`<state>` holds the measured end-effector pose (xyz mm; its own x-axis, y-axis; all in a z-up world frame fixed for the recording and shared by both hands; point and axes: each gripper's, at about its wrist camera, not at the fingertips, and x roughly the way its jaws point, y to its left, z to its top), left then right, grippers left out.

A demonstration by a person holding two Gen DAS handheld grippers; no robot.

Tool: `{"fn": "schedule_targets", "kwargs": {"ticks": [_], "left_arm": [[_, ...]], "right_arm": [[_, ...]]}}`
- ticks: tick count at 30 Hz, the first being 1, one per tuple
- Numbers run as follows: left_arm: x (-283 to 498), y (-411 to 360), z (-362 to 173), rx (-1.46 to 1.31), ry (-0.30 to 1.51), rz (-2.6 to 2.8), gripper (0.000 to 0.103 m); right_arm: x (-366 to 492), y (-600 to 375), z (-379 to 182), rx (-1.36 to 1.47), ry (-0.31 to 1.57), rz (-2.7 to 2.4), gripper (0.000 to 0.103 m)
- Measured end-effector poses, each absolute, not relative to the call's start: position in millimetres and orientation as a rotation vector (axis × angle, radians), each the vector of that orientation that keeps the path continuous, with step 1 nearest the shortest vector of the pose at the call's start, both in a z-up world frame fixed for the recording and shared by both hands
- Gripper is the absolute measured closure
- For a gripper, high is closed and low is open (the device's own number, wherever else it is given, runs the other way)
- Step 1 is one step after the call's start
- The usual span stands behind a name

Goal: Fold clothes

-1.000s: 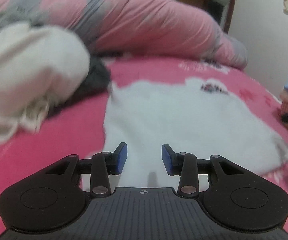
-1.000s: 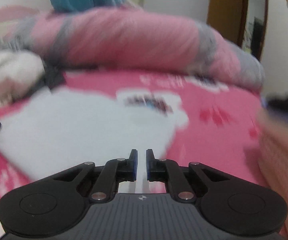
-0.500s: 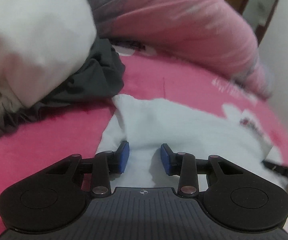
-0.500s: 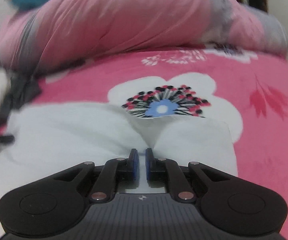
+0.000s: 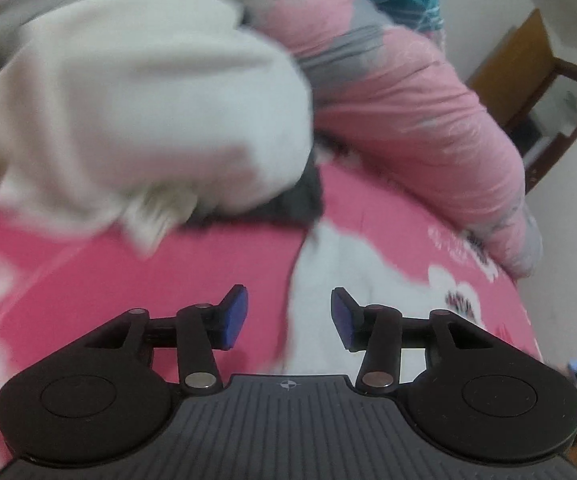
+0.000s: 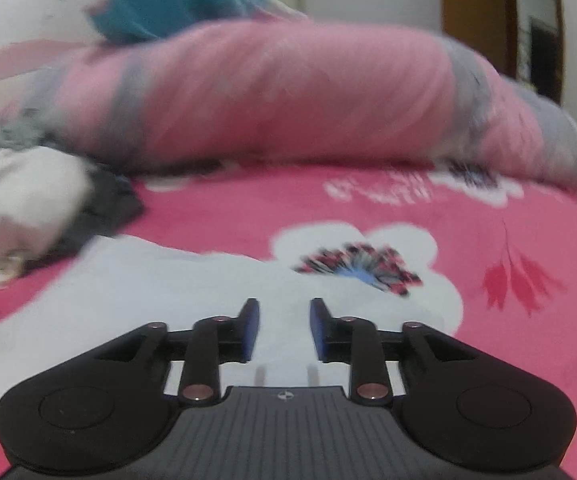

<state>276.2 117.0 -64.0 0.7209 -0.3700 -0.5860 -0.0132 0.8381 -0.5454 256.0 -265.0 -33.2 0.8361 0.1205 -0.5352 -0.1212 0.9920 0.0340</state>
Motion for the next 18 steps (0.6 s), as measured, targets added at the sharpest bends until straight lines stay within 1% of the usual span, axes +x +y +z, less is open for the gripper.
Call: {"fn": "schedule_targets", "kwargs": {"ticks": [1,2,4,6,8,13,15,16,17,18], "left_arm": [[260,118,-68,-0.578,0.767,-0.212,0.056],[247,117,-76,-0.612,0.782,-0.215,0.055],[223,111,-93,-0.669,0.809,-0.226,0.051],[220,100,-108,-0.688,0.818,-0.232,0.049],[220,88,-122,-0.695,0.818,-0.238,0.049],[229,81,-131,-0.734,0.708,-0.179,0.05],[230,81,-133,-0.738,0.669,-0.168,0.053],[230,81,-134,-0.733,0.648,-0.165,0.056],[229,80,-135,-0.724,0.628,-0.162,0.062],[229,78,-137,-0.697,0.609,-0.158,0.067]], "right_arm": [[252,-258,-26,0.001,0.57,0.148,0.069],[248,-251,-19,0.004,0.576,0.167,0.064],[247,-239,-9,0.038,0.605,0.201,0.063],[252,-229,-2,0.093,0.641,0.24,0.062],[259,-217,2,0.143,0.679,0.273,0.061],[288,-187,4,0.217,0.783,0.319,0.057],[303,-173,3,0.234,0.832,0.341,0.054],[312,-164,1,0.24,0.851,0.345,0.047],[323,-154,-1,0.237,0.878,0.349,0.037],[334,-144,-4,0.234,0.907,0.353,0.034]]}}
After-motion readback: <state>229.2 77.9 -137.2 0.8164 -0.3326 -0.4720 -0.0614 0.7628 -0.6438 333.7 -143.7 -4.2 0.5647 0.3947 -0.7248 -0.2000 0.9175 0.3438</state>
